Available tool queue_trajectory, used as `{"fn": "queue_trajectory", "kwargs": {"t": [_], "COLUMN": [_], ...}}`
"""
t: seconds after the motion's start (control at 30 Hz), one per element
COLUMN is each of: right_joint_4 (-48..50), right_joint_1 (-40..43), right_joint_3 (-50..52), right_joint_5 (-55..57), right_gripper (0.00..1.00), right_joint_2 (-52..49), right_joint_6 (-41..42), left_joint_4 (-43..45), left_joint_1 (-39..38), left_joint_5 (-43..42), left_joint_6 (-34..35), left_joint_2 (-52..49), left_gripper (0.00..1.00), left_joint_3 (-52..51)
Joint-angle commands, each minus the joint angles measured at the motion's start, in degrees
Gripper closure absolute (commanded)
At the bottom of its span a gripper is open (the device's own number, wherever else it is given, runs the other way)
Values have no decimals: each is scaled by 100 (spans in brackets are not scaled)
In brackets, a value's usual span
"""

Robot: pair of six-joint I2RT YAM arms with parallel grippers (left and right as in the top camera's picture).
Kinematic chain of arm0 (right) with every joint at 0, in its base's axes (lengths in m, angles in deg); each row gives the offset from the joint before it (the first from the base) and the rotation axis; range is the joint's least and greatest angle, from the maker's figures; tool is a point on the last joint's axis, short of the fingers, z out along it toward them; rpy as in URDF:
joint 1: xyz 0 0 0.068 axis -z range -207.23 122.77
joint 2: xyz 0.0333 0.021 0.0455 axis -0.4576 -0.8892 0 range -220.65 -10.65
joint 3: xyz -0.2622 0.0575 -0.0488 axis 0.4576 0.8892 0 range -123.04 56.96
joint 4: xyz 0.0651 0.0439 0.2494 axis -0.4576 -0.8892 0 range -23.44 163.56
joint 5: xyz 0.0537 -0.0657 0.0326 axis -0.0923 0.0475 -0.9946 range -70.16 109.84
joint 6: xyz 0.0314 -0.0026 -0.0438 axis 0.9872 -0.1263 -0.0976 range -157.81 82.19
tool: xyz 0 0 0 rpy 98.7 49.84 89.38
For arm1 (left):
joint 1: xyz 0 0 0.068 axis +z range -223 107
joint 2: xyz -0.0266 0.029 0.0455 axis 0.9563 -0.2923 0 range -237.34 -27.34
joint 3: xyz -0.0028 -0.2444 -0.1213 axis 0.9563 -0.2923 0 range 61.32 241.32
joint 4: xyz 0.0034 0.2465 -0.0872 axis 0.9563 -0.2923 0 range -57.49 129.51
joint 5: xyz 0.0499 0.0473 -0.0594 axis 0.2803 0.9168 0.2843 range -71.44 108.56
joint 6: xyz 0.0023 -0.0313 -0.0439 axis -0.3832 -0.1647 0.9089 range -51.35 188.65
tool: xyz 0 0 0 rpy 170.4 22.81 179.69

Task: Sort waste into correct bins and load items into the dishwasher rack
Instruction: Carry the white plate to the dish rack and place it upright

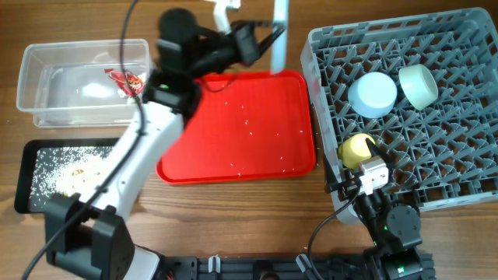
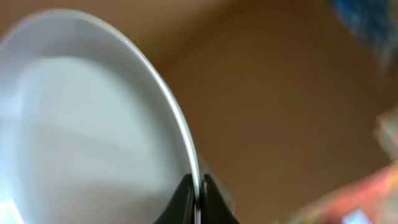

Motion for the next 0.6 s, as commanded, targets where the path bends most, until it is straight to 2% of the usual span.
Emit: {"fn": "queue_trajectory", "kwargs": {"t": [0.0,0.03,0.17,0.3,0.33,0.43,0.57], "right_joint_4": [13,13,13,13,13,13,13], "right_joint_1": [7,7,7,7,7,7,7], "right_joint_3": [4,4,4,4,4,4,4], "right_joint_5": [-70,-70,-70,-70,-70,-70,-70], "right_gripper": [0,0,0,0,0,0,0], "right_joint_2": [35,35,35,35,35,35,35], "right_joint_6": [-28,-31,-31,-31,-33,-31,-31], "left_joint_4": [372,656,2166,2297,2275,2151,763], "left_joint_1": [-732,-866,-1119,-1130,-1130,-1071,-879], "left_joint_5": [2184,2188,2044,1858,1838,1613,994], "left_joint_6": [3318,3777,4800,4981,4848,3565,2376], "left_joint_2": [-669,-907,-1847,-2302,-2356,-2321,-2085], "left_gripper": [96,96,96,96,96,95,78], "left_joint_3": [70,70,72,70,70,125,535]}}
